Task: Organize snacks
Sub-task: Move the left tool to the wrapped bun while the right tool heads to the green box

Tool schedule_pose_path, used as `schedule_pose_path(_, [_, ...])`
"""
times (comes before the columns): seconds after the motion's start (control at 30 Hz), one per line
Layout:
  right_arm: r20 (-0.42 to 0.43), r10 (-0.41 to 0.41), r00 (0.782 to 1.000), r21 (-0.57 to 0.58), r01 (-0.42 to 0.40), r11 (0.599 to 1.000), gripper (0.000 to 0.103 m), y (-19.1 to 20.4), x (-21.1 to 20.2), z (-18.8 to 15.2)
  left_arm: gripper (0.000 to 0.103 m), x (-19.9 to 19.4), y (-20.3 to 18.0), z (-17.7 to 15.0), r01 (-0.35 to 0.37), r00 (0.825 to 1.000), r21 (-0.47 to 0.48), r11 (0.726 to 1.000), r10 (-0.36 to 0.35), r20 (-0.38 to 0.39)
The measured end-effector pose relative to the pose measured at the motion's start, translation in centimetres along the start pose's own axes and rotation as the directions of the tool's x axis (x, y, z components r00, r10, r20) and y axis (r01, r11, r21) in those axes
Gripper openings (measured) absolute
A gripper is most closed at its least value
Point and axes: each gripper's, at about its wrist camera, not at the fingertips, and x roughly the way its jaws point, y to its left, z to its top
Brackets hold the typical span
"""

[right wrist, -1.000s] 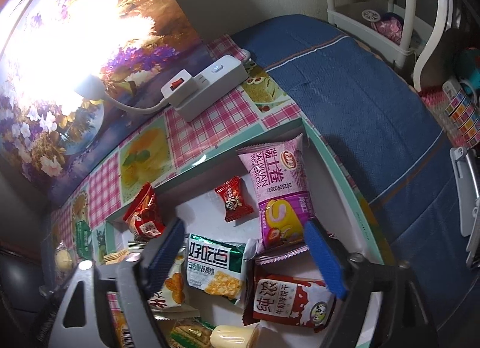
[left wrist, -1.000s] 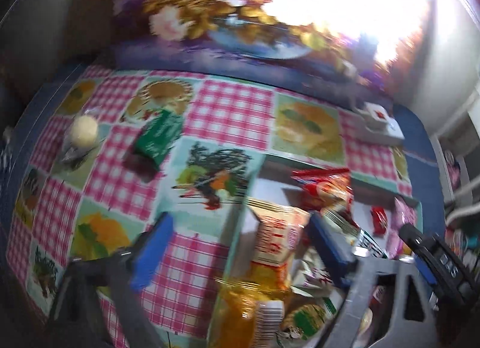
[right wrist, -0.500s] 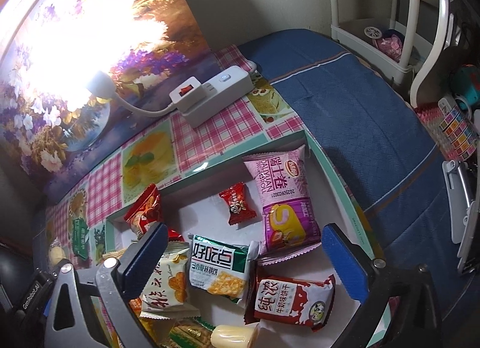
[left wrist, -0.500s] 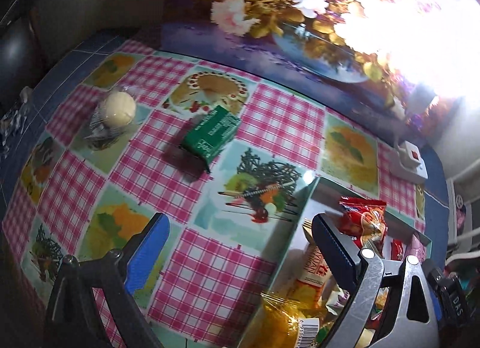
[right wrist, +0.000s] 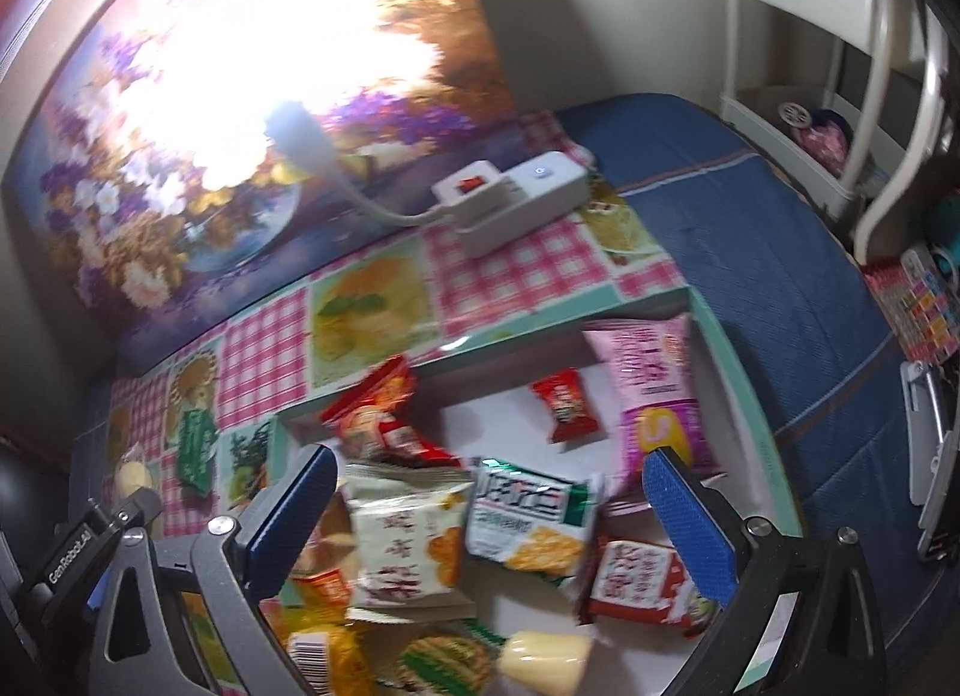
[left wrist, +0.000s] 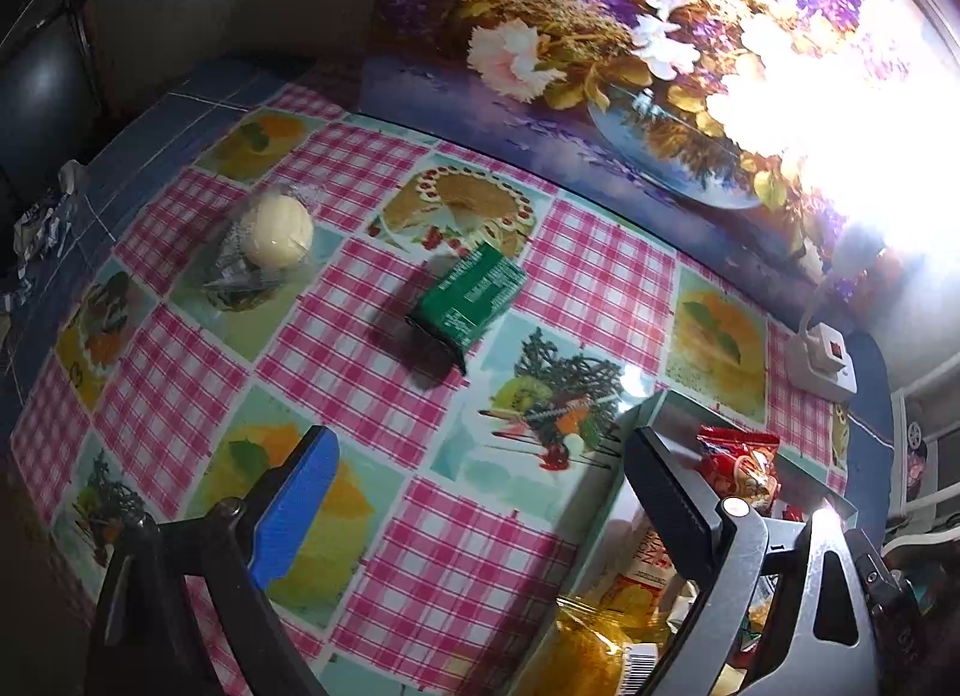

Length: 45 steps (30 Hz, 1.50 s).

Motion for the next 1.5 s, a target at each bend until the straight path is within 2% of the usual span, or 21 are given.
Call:
schedule_pose_path(0.2, [-0.027,0.047,0.999,-0.090,-0.049,0.995,0.103,3.5,0.2,-0.7,0.096,-1.0,1.4,0.8,-0.069,0.997,0.033,0.997,0.068,0.046])
schedule_pose_path(0.33, [-0.046,0.023,0.999,-0.162,-0.030,0.986,0.103,5.6,0.6,-1.3,0.096,-1.7,2.3,1.3,-0.094,0.994,0.054,0.994,0.091,0.068])
schedule_pose_path(0.53, [-0.058,0.024,0.998,-0.207,-0.036,0.978,0.103,7.6,0.9,-1.9,0.096,-1.9,3.7,1.7,-0.103,0.993,0.064,0.993,0.098,0.068])
schedule_pose_path(0.77, [-0.086,0.019,0.996,-0.251,-0.040,0.967,0.103,9.5,1.5,-2.7,0.096,-2.0,6.0,2.4,-0.156,0.986,0.070,0.985,0.151,0.072])
schedule_pose_path(1.03, [-0.066,-0.021,0.998,-0.311,0.000,0.950,0.103,12.2,1.5,-3.9,0.096,-1.5,9.9,3.6,-0.171,0.985,0.032,0.985,0.169,0.046])
schedule_pose_path(1.23, [-0.070,-0.009,0.997,-0.361,-0.017,0.933,0.103,14.9,1.8,-5.3,0.096,-0.9,12.9,4.4,-0.197,0.980,-0.007,0.980,0.197,0.031])
schedule_pose_path(1.5, [-0.083,-0.023,0.996,-0.406,-0.013,0.914,0.103,17.4,3.0,-6.7,0.096,0.4,16.8,5.4,-0.174,0.985,-0.083,0.981,0.174,-0.008])
